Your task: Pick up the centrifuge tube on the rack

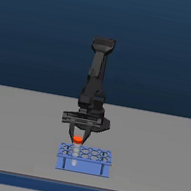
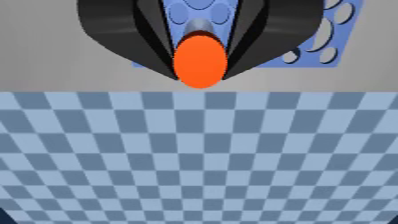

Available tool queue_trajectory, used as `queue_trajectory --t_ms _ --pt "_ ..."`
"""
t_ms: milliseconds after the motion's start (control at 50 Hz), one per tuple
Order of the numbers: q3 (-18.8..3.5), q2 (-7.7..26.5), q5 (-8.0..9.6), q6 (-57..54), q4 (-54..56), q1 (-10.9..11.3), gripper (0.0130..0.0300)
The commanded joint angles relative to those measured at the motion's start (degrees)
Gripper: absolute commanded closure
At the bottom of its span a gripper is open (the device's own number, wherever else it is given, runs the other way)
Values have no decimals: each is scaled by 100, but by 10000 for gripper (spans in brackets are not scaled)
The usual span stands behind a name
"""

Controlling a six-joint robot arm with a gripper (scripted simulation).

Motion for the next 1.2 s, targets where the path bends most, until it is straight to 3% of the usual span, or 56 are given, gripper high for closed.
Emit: queue_trajectory --t_ms 20,400,760,1200 --pt "-23 -42 56 119 -109 1 300" --pt "-128 -238 308 843 -813 1 300" --pt "-283 -476 592 2344 -2290 1 300" --pt "-419 -645 744 4178 -4105 1 300"
